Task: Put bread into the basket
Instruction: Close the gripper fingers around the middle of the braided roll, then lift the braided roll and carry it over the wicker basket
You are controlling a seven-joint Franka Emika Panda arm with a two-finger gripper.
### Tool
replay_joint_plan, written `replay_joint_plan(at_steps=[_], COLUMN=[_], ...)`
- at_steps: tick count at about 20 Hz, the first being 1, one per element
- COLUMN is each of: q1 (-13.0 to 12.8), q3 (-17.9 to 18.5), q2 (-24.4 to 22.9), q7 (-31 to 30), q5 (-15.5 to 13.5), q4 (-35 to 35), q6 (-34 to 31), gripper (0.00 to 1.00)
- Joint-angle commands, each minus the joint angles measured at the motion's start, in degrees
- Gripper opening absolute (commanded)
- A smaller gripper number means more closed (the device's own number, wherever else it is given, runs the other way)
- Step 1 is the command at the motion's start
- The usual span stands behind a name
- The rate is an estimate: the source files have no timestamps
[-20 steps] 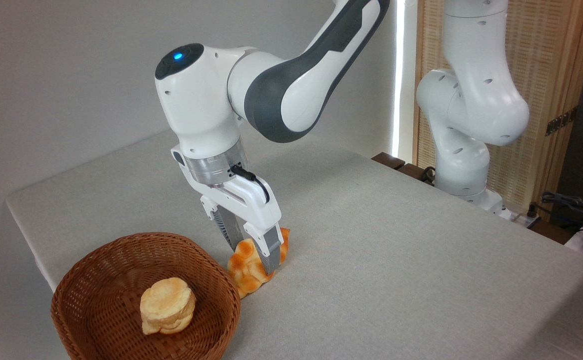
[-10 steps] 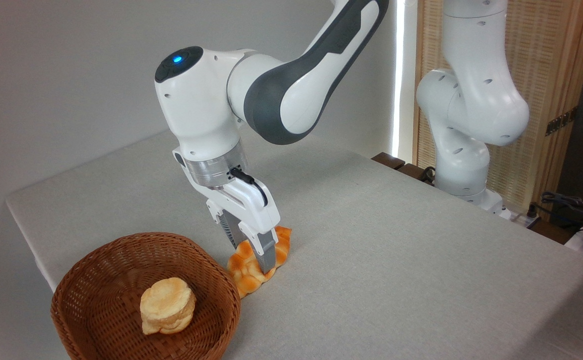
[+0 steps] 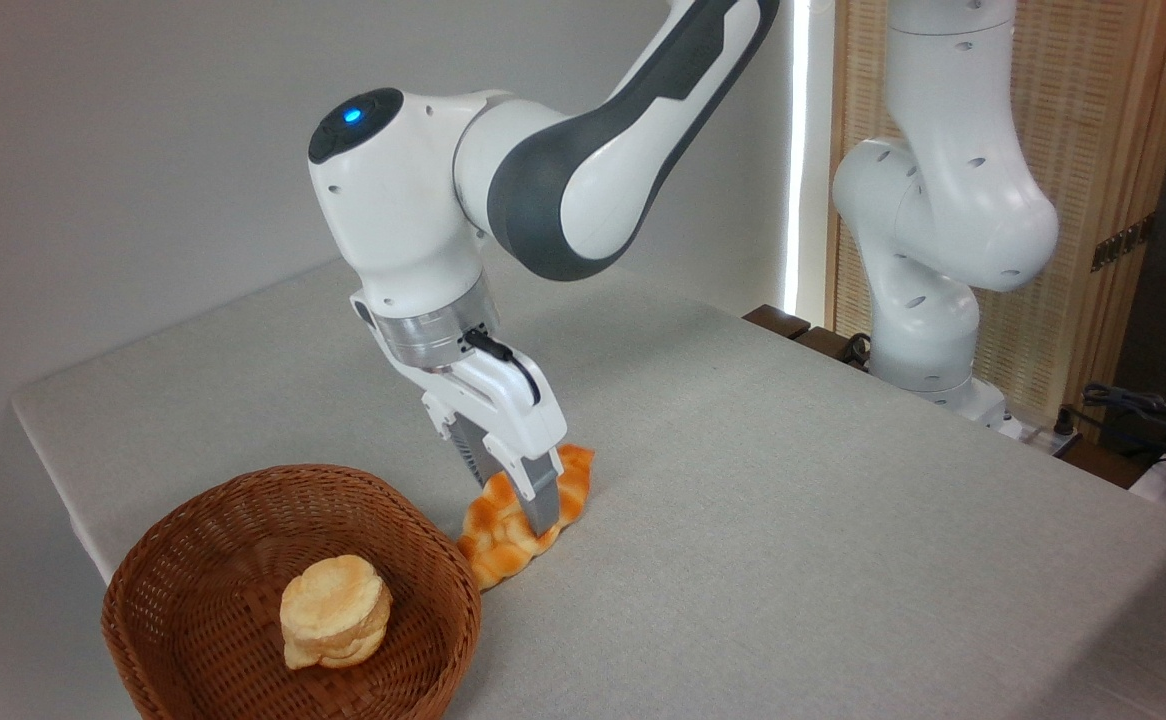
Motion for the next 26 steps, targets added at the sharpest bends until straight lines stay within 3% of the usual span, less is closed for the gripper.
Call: replay_joint_plan(at_steps=[1, 10, 13, 17, 23, 24, 26], q1=[-0.3, -0.5, -0.6, -0.6, -0.3, -0.1, -0.1], q3=[0.1, -0.4, -1.7, -3.3, -2.4, -2.4, -2.5], q2=[-2.1, -7.8, -8.8, -8.0, -3.1, -2.2, 0.6], q7=[1.4, 3.8, 3.7, 2.7, 1.1, 1.2, 0.7], q5=[0.7, 0.0, -0.2, -0.5, -5.6, -5.8, -5.8], q4=[0.0, 2.2, 5.0, 9.1, 11.2, 12.1, 13.8], q6=[-2.5, -11.3, -11.1, -6.2, 5.1, 6.1, 9.0], gripper=[0.3, 0.28, 0.3, 0.37, 0.38, 0.41, 0.57])
